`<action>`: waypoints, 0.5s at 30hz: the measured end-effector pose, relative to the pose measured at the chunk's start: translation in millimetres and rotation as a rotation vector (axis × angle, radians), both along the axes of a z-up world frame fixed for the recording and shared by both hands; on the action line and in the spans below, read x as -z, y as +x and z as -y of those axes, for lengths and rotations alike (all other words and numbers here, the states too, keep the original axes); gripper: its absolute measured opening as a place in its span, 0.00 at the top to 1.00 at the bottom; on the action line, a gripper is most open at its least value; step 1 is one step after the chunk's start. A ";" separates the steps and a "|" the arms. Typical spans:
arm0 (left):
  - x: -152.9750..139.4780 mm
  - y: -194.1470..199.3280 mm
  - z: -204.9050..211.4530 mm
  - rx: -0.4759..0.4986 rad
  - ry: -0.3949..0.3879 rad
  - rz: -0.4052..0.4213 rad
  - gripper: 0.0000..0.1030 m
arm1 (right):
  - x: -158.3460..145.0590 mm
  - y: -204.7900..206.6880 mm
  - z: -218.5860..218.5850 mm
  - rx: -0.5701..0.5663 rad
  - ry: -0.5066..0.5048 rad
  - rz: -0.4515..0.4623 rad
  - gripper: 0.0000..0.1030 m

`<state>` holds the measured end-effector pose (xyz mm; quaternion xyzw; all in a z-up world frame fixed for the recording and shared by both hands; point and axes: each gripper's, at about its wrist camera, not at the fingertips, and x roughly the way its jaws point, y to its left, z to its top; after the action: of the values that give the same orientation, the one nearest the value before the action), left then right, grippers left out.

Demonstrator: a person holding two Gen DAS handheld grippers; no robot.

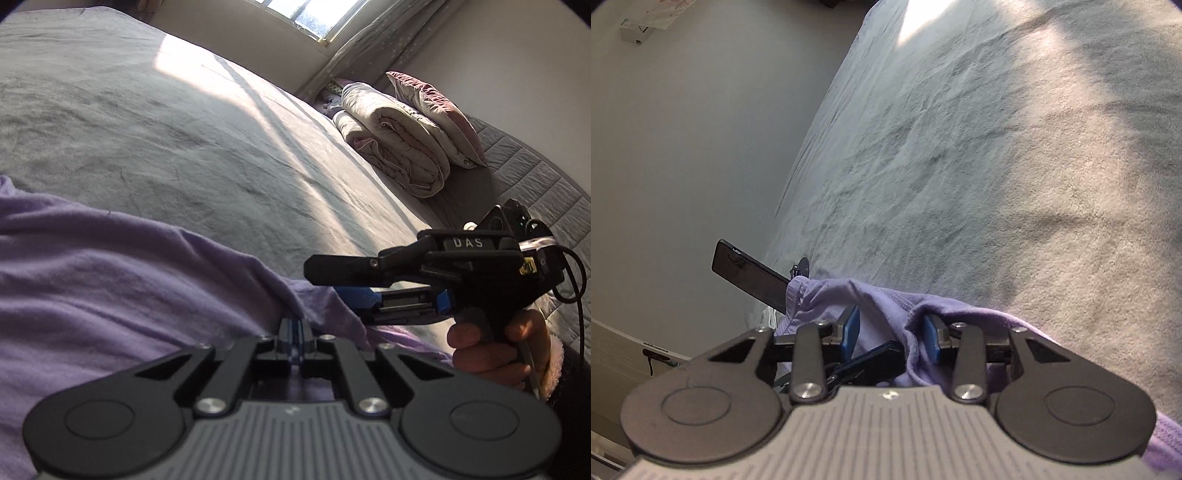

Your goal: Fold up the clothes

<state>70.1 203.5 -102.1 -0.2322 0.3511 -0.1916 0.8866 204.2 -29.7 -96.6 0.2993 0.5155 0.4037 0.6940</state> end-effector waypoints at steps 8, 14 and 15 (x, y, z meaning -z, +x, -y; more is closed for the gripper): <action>-3.7 -0.4 5.8 0.057 0.078 0.007 0.96 | 3.1 20.0 4.1 0.147 -0.113 0.100 0.96; -13.5 1.7 -20.3 -0.004 0.031 0.009 0.91 | -4.3 13.7 -1.4 0.119 -0.132 0.126 0.95; -16.0 2.3 -27.5 -0.038 0.027 0.016 0.90 | -6.5 12.6 -2.1 0.111 -0.141 0.133 0.94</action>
<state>72.5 231.0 -86.0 -0.2254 0.3422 -0.1718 0.8959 216.8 -27.6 -90.1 0.2503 0.4780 0.3464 0.7674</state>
